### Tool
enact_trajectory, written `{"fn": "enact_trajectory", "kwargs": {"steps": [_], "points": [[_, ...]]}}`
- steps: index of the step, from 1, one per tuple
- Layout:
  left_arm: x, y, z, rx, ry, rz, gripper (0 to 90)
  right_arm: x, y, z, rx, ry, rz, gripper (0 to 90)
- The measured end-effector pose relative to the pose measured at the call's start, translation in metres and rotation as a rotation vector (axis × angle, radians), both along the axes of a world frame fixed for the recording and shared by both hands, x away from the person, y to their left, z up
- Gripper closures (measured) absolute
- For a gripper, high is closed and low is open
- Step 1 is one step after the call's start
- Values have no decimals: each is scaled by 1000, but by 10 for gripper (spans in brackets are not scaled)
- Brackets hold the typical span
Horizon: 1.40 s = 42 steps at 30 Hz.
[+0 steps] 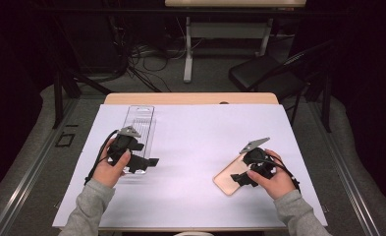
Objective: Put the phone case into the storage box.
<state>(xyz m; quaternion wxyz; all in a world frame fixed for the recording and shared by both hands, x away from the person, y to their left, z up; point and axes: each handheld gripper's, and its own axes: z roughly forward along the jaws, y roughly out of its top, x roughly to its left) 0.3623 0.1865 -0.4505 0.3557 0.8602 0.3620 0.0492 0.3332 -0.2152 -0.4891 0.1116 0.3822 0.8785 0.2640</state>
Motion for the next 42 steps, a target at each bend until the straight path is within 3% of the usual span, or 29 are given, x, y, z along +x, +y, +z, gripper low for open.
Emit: {"fn": "enact_trajectory", "kwargs": {"steps": [6,10,19,26,32,36,37,42], "points": [[16,4,6,-23,-3,37,137,11,-6,8,2,1,-14,85],[28,5,9,-48,6,64,106,20,-5,11,-23,-4,-42,84],[40,5,11,-54,-5,84,79,45,-5,9,-41,63,-84,87],[35,11,13,-82,-16,78,114,58,-4,10,-93,62,-82,190],[34,13,14,-79,-21,77,145,69,-4,11,-116,60,-79,303],[34,12,13,-67,-30,89,148,76,-6,11,-132,84,-73,390],[34,12,12,-62,-30,92,148,79,-7,8,-149,109,-65,444],[34,13,11,-60,-28,92,149,84,-9,4,-189,168,-62,500]]}}
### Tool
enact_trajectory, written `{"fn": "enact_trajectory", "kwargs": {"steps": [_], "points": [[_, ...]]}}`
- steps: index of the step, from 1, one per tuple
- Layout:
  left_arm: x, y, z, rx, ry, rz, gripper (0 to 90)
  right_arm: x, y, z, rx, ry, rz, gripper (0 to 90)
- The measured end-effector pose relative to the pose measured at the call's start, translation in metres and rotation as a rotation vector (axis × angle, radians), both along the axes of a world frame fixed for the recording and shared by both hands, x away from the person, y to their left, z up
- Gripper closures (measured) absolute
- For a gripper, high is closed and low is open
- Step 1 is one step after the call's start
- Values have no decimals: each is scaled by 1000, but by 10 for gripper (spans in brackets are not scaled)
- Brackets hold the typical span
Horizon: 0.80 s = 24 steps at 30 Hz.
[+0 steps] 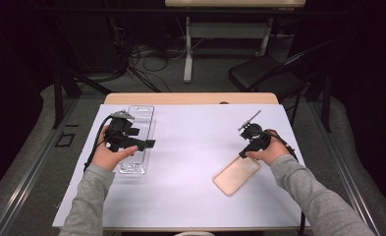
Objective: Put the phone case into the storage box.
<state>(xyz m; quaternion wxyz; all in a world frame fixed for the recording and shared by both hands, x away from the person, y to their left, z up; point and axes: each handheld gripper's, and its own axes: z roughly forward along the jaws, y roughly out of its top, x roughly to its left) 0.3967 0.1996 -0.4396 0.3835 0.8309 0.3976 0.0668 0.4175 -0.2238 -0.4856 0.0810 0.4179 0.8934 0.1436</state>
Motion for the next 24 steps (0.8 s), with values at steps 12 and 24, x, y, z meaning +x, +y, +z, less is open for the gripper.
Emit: {"fn": "enact_trajectory", "kwargs": {"steps": [12,24], "points": [[0,1,-1,5,6,1,150,5,-2,-8,-26,-37,24,542],[0,1,-1,-1,5,3,151,14,-9,-11,5,47,-13,623]]}}
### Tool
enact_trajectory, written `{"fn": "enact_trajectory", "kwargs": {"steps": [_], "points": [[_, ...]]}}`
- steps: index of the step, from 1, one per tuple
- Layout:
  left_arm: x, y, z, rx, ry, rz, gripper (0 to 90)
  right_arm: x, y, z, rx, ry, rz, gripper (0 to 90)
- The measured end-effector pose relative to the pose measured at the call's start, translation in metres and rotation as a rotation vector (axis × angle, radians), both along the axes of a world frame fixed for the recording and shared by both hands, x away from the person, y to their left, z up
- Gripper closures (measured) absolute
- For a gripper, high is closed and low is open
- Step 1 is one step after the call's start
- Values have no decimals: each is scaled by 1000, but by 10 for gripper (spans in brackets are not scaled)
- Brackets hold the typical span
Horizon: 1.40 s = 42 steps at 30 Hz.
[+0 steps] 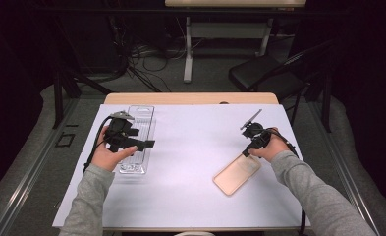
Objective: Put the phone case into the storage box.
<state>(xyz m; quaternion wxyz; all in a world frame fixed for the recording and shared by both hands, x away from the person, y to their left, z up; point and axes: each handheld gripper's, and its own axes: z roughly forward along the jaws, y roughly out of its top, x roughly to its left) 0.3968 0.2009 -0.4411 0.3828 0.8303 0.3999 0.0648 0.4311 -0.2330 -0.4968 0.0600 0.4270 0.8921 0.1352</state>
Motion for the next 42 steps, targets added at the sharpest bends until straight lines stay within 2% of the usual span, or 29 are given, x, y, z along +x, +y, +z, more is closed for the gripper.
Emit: {"fn": "enact_trajectory", "kwargs": {"steps": [2,7,9,12,15,16,20,23,25,26,32,33,36,42], "points": [[0,0,0,4,-1,-1,151,0,0,-2,-10,15,-3,620],[0,1,0,-1,0,1,151,2,-3,-2,-23,12,-8,603],[0,1,-1,-1,1,1,151,2,-4,-2,-27,24,-25,579],[1,1,-1,1,3,0,151,2,-8,-4,-31,16,-36,571],[1,1,-2,0,5,2,151,2,-11,-5,-33,17,-58,584],[1,1,-2,0,5,2,151,1,-12,-5,-31,28,-81,594],[1,0,-3,-2,7,3,151,0,-16,-7,-37,36,-74,633],[2,0,-3,3,10,-1,152,-1,-17,-7,-60,61,-79,648],[2,0,-4,3,12,0,152,0,-18,-10,-55,36,-55,656],[2,-1,-4,4,12,0,152,-1,-18,-10,-53,36,-63,663],[2,-1,-5,5,15,-1,152,0,-16,-12,-70,47,-57,691],[2,-1,-5,6,17,-2,152,0,-16,-13,-64,53,-74,711],[2,0,-5,3,17,1,151,1,-15,-14,-73,62,-57,728],[3,0,-5,4,18,1,152,1,-12,-17,-89,70,-58,743]]}}
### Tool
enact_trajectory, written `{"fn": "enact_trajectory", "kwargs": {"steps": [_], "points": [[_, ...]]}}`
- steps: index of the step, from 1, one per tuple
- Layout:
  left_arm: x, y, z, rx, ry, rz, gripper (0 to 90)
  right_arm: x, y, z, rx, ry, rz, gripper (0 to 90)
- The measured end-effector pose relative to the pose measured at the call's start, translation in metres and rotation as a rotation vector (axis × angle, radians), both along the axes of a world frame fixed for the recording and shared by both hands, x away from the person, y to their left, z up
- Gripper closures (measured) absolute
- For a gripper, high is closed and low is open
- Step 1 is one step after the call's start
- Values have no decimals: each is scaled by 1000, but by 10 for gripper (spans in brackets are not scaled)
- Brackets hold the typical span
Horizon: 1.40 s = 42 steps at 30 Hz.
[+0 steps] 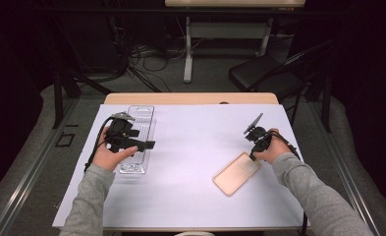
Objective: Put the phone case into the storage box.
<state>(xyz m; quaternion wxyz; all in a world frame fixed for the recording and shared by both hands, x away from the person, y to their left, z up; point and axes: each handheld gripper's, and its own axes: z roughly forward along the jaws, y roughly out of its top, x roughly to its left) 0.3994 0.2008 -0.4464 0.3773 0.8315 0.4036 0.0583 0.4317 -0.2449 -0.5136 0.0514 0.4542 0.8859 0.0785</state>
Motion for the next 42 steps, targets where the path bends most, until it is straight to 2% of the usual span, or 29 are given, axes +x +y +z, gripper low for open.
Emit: {"fn": "enact_trajectory", "kwargs": {"steps": [2,6,8,11,14,15,24,27,42], "points": [[0,0,0,-2,-1,1,152,1,1,-1,-10,-1,24,743],[0,0,-1,-1,1,0,152,1,2,-3,-8,0,12,749],[1,0,-1,0,3,-1,151,2,2,-4,-18,-6,27,767],[1,1,-1,0,2,1,151,2,2,-5,-15,2,30,789],[1,1,-1,-2,0,2,152,3,3,-4,-35,15,42,800],[1,1,-1,-3,1,3,152,2,3,-6,-23,3,41,804],[1,1,-2,-1,5,3,151,2,3,-9,-26,16,32,849],[1,1,-2,0,5,3,151,3,3,-9,-31,13,44,863],[2,1,-3,-1,8,9,152,2,3,-9,-40,7,46,876]]}}
